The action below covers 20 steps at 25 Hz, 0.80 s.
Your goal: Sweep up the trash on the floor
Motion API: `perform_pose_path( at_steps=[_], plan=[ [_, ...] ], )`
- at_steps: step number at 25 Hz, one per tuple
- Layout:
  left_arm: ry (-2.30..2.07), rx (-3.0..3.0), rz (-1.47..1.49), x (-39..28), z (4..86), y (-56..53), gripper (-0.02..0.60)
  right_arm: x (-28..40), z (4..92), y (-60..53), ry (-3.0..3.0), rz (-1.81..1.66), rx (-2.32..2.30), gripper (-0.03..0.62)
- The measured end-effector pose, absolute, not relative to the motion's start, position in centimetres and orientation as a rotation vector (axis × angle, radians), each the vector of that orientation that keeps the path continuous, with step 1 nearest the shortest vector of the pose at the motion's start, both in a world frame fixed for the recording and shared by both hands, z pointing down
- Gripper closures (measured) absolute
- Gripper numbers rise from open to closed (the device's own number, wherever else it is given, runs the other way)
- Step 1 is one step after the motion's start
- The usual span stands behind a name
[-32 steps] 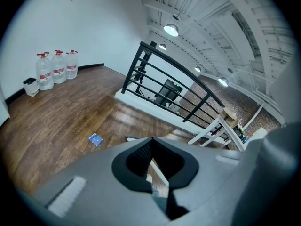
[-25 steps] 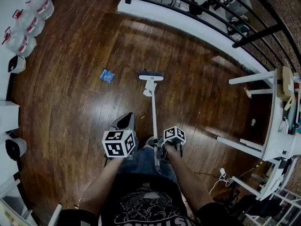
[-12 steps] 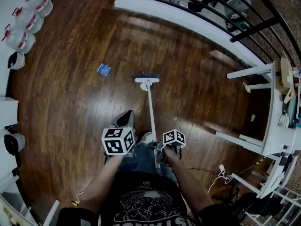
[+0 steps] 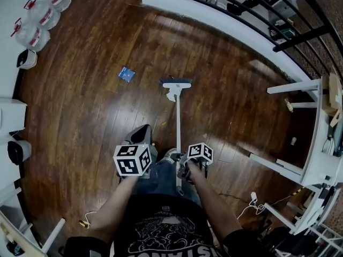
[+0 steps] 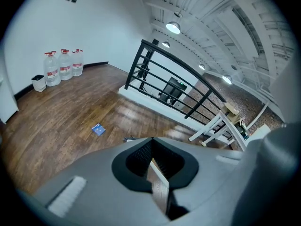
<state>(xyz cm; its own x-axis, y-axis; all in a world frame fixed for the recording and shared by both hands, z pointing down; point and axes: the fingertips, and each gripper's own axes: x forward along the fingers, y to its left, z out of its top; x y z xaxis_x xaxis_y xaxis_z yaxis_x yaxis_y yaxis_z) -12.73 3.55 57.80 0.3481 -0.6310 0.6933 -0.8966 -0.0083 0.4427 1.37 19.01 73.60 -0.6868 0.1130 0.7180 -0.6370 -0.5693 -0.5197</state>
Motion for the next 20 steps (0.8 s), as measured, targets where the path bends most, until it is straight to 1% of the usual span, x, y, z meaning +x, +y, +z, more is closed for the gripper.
perform_pose_path(
  at_steps=[7, 14, 17, 20],
  plan=[
    [-1.4, 1.704, 0.382, -12.9, 57.6, 4.1, 0.577, 3.0, 73.2, 18.9, -1.212, 2.021, 0.883, 0.542],
    [-1.428, 1.704, 0.355, -11.8, 56.7, 4.9, 0.577, 4.5, 70.6, 18.7, -1.355, 1.75, 0.747, 0.542],
    [-1.454, 1.684, 0.333, -12.2, 56.6, 5.5, 0.577, 3.2, 70.0, 17.7, -1.424, 1.639, 0.676, 0.542],
    [-1.48, 1.652, 0.316, -13.8, 56.6, 6.3, 0.577, 0.2, 69.5, 16.5, -1.481, 1.563, 0.6, 0.542]
  ],
)
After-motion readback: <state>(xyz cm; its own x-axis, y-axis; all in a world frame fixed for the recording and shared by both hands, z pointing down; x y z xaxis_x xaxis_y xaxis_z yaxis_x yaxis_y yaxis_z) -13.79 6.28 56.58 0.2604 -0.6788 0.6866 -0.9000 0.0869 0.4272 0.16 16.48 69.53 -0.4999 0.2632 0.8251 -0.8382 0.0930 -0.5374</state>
